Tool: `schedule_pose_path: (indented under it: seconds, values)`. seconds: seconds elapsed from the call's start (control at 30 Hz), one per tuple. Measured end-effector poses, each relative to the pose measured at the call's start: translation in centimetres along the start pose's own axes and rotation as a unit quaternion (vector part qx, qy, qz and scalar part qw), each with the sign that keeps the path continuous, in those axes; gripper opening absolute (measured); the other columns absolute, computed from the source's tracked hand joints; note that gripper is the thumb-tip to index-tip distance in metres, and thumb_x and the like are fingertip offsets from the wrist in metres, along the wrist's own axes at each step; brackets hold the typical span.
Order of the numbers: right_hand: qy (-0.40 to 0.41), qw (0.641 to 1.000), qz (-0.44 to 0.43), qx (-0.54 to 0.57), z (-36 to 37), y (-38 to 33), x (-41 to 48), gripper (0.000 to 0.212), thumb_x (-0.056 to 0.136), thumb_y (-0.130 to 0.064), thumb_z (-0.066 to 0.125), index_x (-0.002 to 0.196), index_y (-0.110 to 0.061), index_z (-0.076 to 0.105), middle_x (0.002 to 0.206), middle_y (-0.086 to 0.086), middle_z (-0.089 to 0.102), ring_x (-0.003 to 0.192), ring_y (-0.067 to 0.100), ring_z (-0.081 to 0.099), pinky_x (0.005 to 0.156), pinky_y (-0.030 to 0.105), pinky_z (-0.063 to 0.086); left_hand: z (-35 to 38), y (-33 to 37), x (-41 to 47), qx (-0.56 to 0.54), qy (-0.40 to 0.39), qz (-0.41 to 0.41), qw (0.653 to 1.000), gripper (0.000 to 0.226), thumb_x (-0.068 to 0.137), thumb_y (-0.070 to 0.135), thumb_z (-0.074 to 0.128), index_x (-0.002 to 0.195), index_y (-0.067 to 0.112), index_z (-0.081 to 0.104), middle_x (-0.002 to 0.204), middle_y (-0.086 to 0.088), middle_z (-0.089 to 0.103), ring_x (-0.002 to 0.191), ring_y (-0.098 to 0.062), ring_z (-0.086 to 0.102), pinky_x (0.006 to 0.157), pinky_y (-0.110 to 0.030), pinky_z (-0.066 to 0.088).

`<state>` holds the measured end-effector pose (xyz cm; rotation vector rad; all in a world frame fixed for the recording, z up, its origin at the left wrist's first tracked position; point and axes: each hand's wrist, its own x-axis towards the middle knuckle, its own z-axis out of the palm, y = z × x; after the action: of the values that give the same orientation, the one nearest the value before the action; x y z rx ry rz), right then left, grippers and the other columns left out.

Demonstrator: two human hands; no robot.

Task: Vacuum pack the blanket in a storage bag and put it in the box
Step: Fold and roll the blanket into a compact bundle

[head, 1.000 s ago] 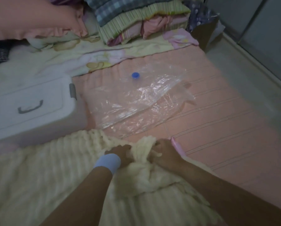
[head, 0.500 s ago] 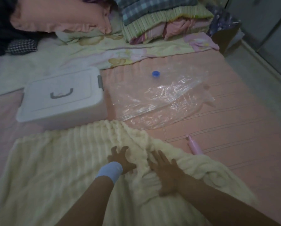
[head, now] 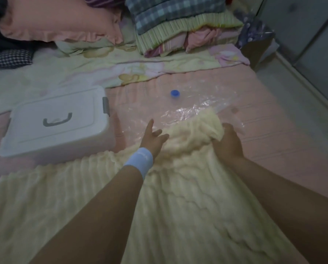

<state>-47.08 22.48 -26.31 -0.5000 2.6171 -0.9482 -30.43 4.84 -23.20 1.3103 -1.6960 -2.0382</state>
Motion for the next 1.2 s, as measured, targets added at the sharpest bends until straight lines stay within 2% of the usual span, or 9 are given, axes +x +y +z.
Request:
schedule_pose_path:
  seconds: [0.17, 0.33, 0.47, 0.57, 0.67, 0.77, 0.9, 1.03, 1.2]
  values:
    - [-0.079, 0.947, -0.066, -0.306, 2.0, 0.9, 1.8, 0.084, 0.084, -0.012, 0.061, 0.157, -0.016, 0.019, 0.163, 0.018, 0.015, 0.15, 0.036, 0.019, 0.117, 0.047, 0.028, 0.8, -2.6, 2.5, 0.241, 0.047, 0.022, 0.969, 0.061, 0.092, 0.004, 0.05, 0.145, 0.031, 0.038, 0.137, -0.001, 0.053, 0.098, -0.022, 0.058, 0.074, -0.027, 0.048]
    - [-0.193, 0.881, -0.324, -0.286, 7.7, 0.6, 0.7, 0.071, 0.086, 0.006, 0.048, 0.153, -0.015, 0.037, 0.167, 0.011, 0.012, 0.155, 0.028, 0.008, 0.119, 0.055, 0.021, -1.0, -7.2, 3.9, 0.531, -0.042, -0.007, 0.847, 0.069, 0.093, 0.024, 0.054, 0.151, 0.036, 0.021, 0.158, -0.001, 0.025, 0.141, -0.026, 0.032, 0.112, -0.041, 0.033]
    - [-0.196, 0.864, -0.261, -0.384, 9.8, -1.4, 2.6, 0.07, 0.101, 0.0, 0.029, 0.161, -0.021, 0.0, 0.168, 0.008, -0.011, 0.155, 0.026, -0.004, 0.119, 0.056, 0.016, -2.1, -8.5, 5.6, 0.583, -0.073, -0.031, 0.809, 0.079, 0.094, 0.032, 0.053, 0.152, 0.043, 0.0, 0.162, 0.0, 0.01, 0.146, -0.027, 0.022, 0.114, -0.049, 0.028]
    - [-0.166, 0.838, -0.225, -0.468, 9.6, -1.5, 4.4, 0.073, 0.1, -0.013, 0.039, 0.16, -0.018, -0.003, 0.155, 0.019, 0.032, 0.14, 0.036, 0.035, 0.107, 0.047, 0.033, -2.3, -8.3, 6.6, 0.608, -0.088, -0.047, 0.788, 0.076, 0.096, 0.036, 0.051, 0.152, 0.042, 0.001, 0.154, -0.006, 0.03, 0.136, -0.031, 0.039, 0.108, -0.047, 0.036]
    - [-0.169, 0.801, -0.287, -0.497, 8.9, -0.5, 4.6, 0.051, 0.089, -0.023, 0.06, 0.138, -0.015, 0.05, 0.123, 0.014, 0.06, 0.12, 0.036, 0.052, 0.1, 0.042, 0.033, -1.6, -7.2, 6.8, 0.654, -0.005, 0.07, 0.753, 0.067, 0.094, 0.029, 0.051, 0.151, 0.032, 0.017, 0.145, -0.006, 0.037, 0.129, -0.029, 0.04, 0.104, -0.041, 0.037]
    - [-0.104, 0.769, -0.425, -0.467, 8.3, 0.4, 3.8, 0.022, 0.059, -0.017, 0.078, 0.078, -0.014, 0.068, 0.082, 0.011, 0.06, 0.085, 0.033, 0.058, 0.086, 0.044, 0.032, -0.6, -7.2, 7.4, 0.655, 0.01, 0.155, 0.74, 0.079, 0.089, 0.036, 0.059, 0.152, 0.035, 0.012, 0.156, -0.001, 0.021, 0.142, -0.024, 0.021, 0.115, -0.04, 0.021]
    - [-0.173, 0.725, -0.495, -0.446, 7.2, 3.6, 3.0, 0.024, 0.061, -0.026, 0.064, 0.082, -0.015, 0.067, 0.088, 0.007, 0.061, 0.102, 0.033, 0.059, 0.11, 0.057, 0.027, 0.7, -7.1, 7.0, 0.71, -0.143, 0.106, 0.681, 0.081, 0.088, 0.046, 0.057, 0.153, 0.039, 0.008, 0.147, 0.001, 0.044, 0.137, -0.022, 0.038, 0.121, -0.044, 0.004]
    - [-0.263, 0.751, -0.389, -0.465, 5.6, 2.7, 2.6, 0.054, 0.075, -0.051, 0.062, 0.117, -0.018, 0.055, 0.095, 0.004, 0.064, 0.096, 0.028, 0.061, 0.101, 0.046, 0.024, 0.7, -7.0, 5.8, 0.662, -0.176, 0.054, 0.727, 0.049, 0.091, 0.042, 0.055, 0.139, 0.036, 0.046, 0.142, 0.002, 0.049, 0.13, -0.023, 0.047, 0.107, -0.035, 0.038]
    - [-0.236, 0.84, -0.258, -0.415, 3.7, 0.2, 1.8, 0.08, 0.084, -0.05, 0.063, 0.151, -0.019, 0.032, 0.137, 0.012, 0.035, 0.114, 0.031, 0.049, 0.08, 0.038, 0.046, -0.4, -5.8, 3.3, 0.632, -0.112, 0.121, 0.758, 0.038, 0.099, 0.043, 0.039, 0.136, 0.032, 0.04, 0.134, 0.003, 0.054, 0.116, -0.024, 0.056, 0.094, -0.036, 0.047]
